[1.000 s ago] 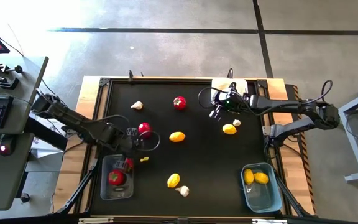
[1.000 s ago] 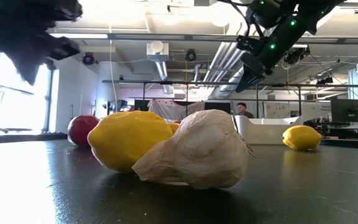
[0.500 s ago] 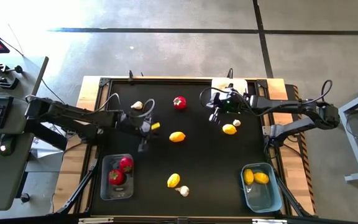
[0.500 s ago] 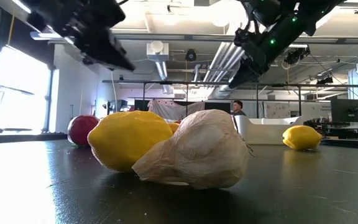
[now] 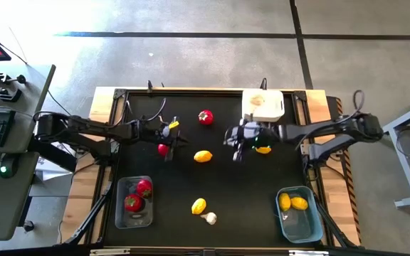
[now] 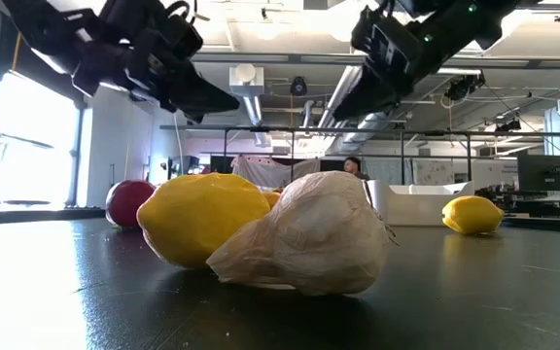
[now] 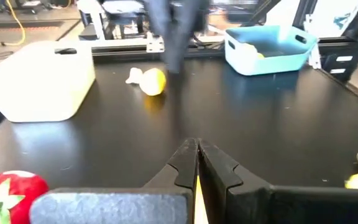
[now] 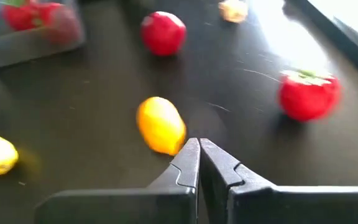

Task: Sort produce into baskets
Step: Put the lemon into the blue bin

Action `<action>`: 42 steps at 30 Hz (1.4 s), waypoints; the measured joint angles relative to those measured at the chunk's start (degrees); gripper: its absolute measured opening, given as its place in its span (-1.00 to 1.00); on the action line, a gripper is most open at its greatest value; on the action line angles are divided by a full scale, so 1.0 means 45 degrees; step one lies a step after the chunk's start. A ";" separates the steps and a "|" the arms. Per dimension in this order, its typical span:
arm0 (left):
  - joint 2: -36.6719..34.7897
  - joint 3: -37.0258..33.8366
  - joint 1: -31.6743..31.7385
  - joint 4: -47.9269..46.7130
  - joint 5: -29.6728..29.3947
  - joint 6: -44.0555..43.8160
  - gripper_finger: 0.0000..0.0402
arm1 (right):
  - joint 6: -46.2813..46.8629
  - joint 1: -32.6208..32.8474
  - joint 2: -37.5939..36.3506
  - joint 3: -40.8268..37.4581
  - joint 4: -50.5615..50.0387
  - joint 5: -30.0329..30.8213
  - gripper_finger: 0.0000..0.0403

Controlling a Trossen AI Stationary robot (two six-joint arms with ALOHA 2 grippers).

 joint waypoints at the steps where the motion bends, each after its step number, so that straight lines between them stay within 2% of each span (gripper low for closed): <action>1: 0.0058 -0.0070 0.0072 0.0146 0.0004 0.0035 -1.00 | 0.0092 0.0326 0.0308 0.0000 0.0395 0.0000 -0.98; 5: 0.0334 -0.0100 0.0291 0.0502 0.0019 0.0278 -1.00 | 0.0099 0.1583 0.1508 0.0000 0.2041 -0.0151 -0.79; 11: 0.0628 -0.0100 0.0385 0.0781 -0.0073 0.0730 -1.00 | 0.0170 0.3120 0.2956 0.0005 0.4006 -0.0639 -0.25; 15: 0.0762 -0.0096 0.0387 0.1045 -0.0094 0.0831 -1.00 | 0.0171 0.3994 0.4051 0.0010 0.6171 -0.0750 0.10; 20: 0.0772 -0.0100 0.0387 0.1038 -0.0120 0.0740 -1.00 | 0.0402 0.4592 0.5528 0.0254 0.8201 -0.0724 0.37; 24: 0.0772 -0.0100 0.0382 0.1001 -0.0151 0.0613 -1.00 | 0.0407 0.4856 0.6475 0.1365 0.7710 -0.0722 0.45; 31: 0.0775 -0.0100 0.0382 0.0961 -0.0169 0.0604 -1.00 | -0.0669 0.4939 0.7591 0.3917 0.3996 -0.1342 0.46; 37: 0.0777 -0.0100 0.0382 0.0932 -0.0276 0.0520 -1.00 | -0.2444 0.4930 0.8670 0.5787 0.2493 -0.1652 0.46; 42: 0.0773 -0.0100 0.0382 0.0875 -0.0299 0.0458 -1.00 | -0.2942 0.4836 0.9451 0.6877 0.0942 -0.2385 0.46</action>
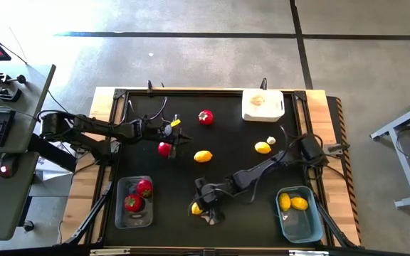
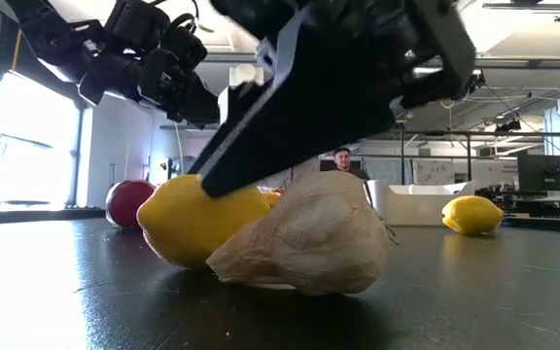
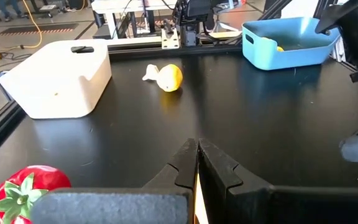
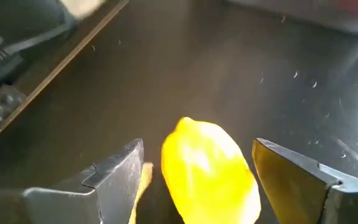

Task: Sort produce into baskets
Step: Put the lemon into the blue bin

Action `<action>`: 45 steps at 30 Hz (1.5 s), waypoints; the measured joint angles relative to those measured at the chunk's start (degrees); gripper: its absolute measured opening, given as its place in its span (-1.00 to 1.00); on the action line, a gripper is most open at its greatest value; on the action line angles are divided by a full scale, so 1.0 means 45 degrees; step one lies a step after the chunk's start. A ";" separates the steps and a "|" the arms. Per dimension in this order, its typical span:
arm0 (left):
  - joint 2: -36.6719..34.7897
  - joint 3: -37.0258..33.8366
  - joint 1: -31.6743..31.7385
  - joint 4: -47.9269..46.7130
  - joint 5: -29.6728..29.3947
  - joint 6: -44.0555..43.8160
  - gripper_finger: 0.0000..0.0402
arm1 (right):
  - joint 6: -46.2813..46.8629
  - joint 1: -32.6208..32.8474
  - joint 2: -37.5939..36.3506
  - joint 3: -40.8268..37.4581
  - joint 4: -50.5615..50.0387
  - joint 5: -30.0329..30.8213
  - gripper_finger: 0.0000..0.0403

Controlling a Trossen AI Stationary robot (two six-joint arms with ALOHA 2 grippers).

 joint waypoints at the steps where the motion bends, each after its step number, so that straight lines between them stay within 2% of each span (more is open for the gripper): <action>1: -0.0001 0.0000 0.0000 -0.0004 -0.0002 0.0005 -1.00 | -0.0005 -0.0037 0.0117 0.0145 -0.0271 -0.0005 0.45; 6: -0.0001 0.0000 0.0000 -0.0020 -0.0002 0.0005 -1.00 | 0.0032 -0.0206 0.0293 0.0465 -0.1088 0.0010 0.31; 14: -0.0001 0.0000 -0.0001 -0.0041 0.0003 -0.0011 -1.00 | 0.1108 -0.0431 0.0249 0.0477 -0.1176 -0.0720 -0.25; 19: -0.0001 0.0005 -0.0059 -0.0038 0.0003 -0.0228 -1.00 | 0.1988 -0.0431 -0.0895 0.0477 -0.2385 0.0380 -0.25; 24: -0.0008 0.0005 -0.0199 0.0119 0.0008 -0.0209 -1.00 | 0.3625 -0.0122 -0.2982 0.0477 -0.5533 0.2435 -0.25; 28: -0.0011 0.0005 -0.0209 0.0119 0.0008 -0.0209 -1.00 | 0.6396 0.0525 -0.4764 0.0477 -0.8747 0.3507 -0.25; 32: -0.0011 0.0005 -0.0209 0.0053 0.0008 -0.0194 -1.00 | 1.0323 0.1495 -0.6198 0.0477 -1.2043 0.3942 -0.25; 34: -0.0011 0.0005 -0.0209 0.0055 0.0008 -0.0194 -1.00 | 1.2582 0.2156 -0.6837 0.0477 -1.3616 0.3728 -0.25; 36: -0.0011 0.0005 -0.0209 0.0051 0.0008 -0.0196 -1.00 | 1.4808 0.2962 -0.7299 0.0477 -1.4872 0.2915 -0.25; 41: -0.0011 0.0005 -0.0214 0.0022 0.0008 -0.0223 -1.00 | 2.0037 0.5418 -0.7725 0.0473 -1.6006 0.1684 -0.25; 45: -0.0011 0.0005 -0.0214 -0.0101 0.0008 -0.0209 -1.00 | 2.4020 0.7269 -0.7606 0.0078 -1.5604 0.1656 -0.25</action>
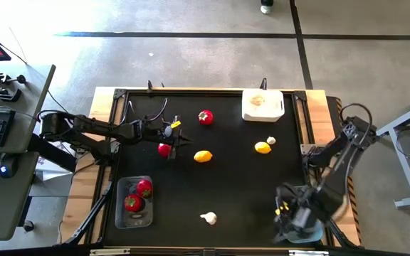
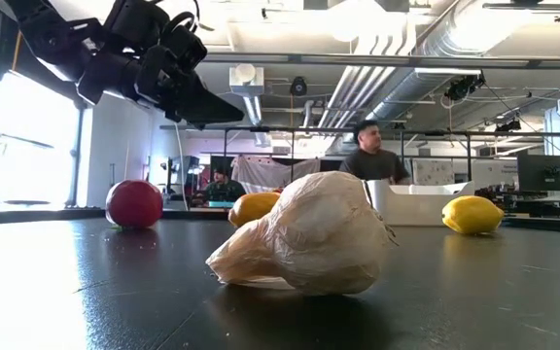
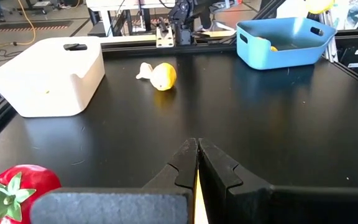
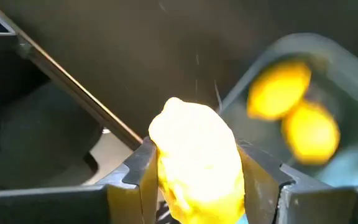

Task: Sort produce into baskets
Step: Put the lemon into the blue bin

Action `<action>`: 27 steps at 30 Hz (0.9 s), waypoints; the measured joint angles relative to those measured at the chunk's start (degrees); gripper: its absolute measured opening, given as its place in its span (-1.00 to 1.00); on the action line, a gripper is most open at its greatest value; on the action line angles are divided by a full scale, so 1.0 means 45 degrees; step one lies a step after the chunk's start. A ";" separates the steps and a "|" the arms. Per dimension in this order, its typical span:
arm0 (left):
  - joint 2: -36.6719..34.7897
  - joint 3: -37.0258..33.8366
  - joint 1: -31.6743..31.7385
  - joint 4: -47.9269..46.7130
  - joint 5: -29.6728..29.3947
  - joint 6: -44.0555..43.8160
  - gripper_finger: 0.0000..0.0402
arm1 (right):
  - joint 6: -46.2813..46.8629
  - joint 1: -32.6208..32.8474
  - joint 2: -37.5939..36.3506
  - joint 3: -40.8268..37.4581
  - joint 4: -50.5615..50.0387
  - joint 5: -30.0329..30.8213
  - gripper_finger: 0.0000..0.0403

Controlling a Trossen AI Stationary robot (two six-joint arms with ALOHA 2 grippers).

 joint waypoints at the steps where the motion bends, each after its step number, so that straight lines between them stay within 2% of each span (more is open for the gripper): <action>1: 0.0000 0.0000 0.0000 -0.0019 0.0000 0.0006 -1.00 | 0.0828 0.0428 0.0099 -0.0151 0.0188 -0.0005 -0.25; 4: 0.0000 0.0000 0.0000 -0.0016 0.0000 0.0017 -1.00 | 0.2642 0.1405 0.0595 -0.0486 0.0206 -0.0132 -0.25; 7: 0.0000 0.0000 0.0000 0.0017 0.0000 0.0217 -1.00 | 0.3413 0.1895 0.1081 -0.0959 -0.0026 -0.0643 -0.25; 15: 0.0000 0.0000 0.0000 -0.0019 0.0000 0.0223 -1.00 | 0.3322 0.1970 0.1425 -0.2892 0.0721 -0.0764 -0.25; 23: 0.0000 0.0005 0.0005 -0.0146 0.0002 -0.0311 -1.00 | 0.2606 0.1814 0.1417 -0.4878 0.4058 -0.1399 -0.25; 27: 0.0000 0.0005 0.0005 -0.0131 -0.0276 -0.0311 -1.00 | 0.2031 0.1518 0.1352 -0.5166 0.4812 -0.2109 -0.21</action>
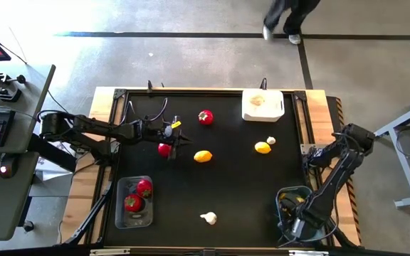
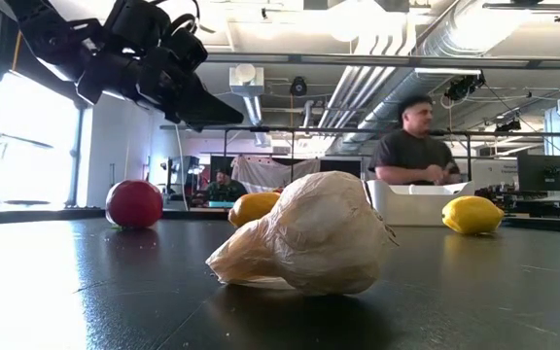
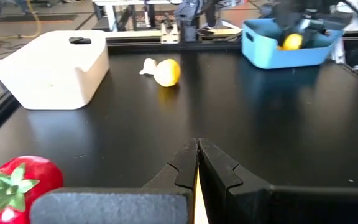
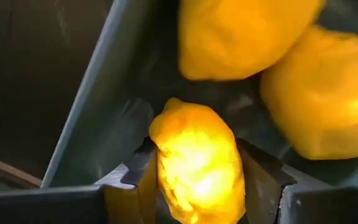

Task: Sort produce into baskets
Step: Put the lemon into the blue bin, then put the garlic into the white bin

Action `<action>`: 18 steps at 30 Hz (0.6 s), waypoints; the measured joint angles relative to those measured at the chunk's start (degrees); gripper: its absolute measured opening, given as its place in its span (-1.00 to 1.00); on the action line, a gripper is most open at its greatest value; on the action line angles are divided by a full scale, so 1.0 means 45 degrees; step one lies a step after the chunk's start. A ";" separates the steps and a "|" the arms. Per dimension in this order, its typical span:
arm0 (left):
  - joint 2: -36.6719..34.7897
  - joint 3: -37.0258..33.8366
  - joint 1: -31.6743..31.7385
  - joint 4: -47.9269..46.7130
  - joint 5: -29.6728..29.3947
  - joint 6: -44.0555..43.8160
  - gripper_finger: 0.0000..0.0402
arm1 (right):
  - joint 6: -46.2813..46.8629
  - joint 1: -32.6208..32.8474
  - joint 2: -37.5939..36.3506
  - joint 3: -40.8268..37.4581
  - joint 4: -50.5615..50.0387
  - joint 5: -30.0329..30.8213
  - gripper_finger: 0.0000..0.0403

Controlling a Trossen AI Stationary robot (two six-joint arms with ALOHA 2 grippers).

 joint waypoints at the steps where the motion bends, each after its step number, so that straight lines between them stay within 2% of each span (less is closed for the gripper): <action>1: 0.0000 0.0000 0.0000 0.0004 -0.0168 0.0000 -1.00 | -0.0300 -0.0079 0.0023 0.0111 -0.0106 -0.0085 -0.17; 10: 0.0000 0.0000 0.0023 -0.0001 -0.0375 -0.0044 -1.00 | -0.3042 -0.1500 -0.0084 0.2456 -0.3345 -0.0075 0.34; 14: 0.0000 -0.0002 0.0252 -0.0014 -0.0356 -0.0394 -1.00 | -0.4066 -0.2514 -0.0681 0.3273 -0.4252 0.0411 0.40; 18: 0.0000 -0.0110 0.0434 -0.0039 -0.0356 -0.0466 -1.00 | -0.4578 -0.3557 -0.1386 0.3224 -0.4970 0.0634 0.36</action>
